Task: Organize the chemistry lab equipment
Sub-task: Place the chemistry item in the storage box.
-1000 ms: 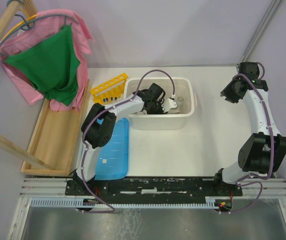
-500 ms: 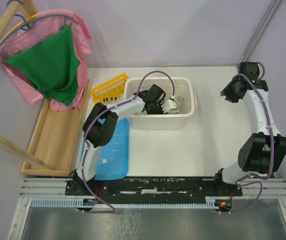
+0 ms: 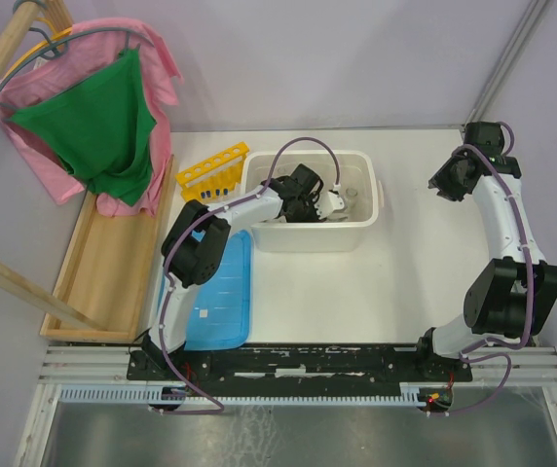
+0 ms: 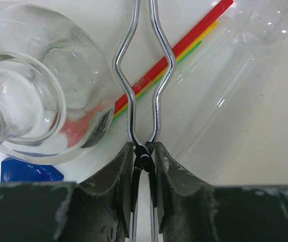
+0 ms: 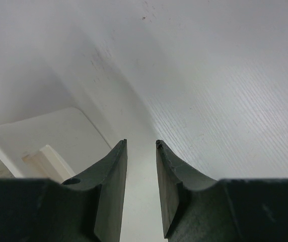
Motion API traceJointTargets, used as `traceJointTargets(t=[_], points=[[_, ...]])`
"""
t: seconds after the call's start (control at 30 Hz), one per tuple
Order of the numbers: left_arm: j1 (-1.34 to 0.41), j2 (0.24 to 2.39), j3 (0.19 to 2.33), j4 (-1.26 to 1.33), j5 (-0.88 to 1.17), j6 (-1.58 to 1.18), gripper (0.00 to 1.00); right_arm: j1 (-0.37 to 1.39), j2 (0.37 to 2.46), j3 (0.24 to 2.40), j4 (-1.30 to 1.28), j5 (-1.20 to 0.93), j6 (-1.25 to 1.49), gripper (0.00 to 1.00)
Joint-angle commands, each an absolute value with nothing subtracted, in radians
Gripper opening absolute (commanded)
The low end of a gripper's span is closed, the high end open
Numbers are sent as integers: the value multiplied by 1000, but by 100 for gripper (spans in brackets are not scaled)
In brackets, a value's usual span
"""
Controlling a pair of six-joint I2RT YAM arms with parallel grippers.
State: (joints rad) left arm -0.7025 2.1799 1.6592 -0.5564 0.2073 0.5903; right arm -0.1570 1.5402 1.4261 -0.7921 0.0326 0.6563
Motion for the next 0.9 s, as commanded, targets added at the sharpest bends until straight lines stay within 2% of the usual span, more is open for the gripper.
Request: traceJointTargets(t=[0.0, 0.47, 0.6, 0.87], points=[[-701, 2176, 1665, -525, 169, 564, 23, -150, 1521, 1421, -752, 26, 646, 37], [-708, 2157, 1665, -533, 146, 565, 35, -149, 1519, 1411, -749, 25, 644, 37], [-711, 2141, 1673, -542, 149, 564, 44, -147, 1520, 1412, -751, 26, 642, 37], [-725, 2066, 1698, -568, 100, 580, 44, -148, 1524, 1411, -748, 27, 641, 37]])
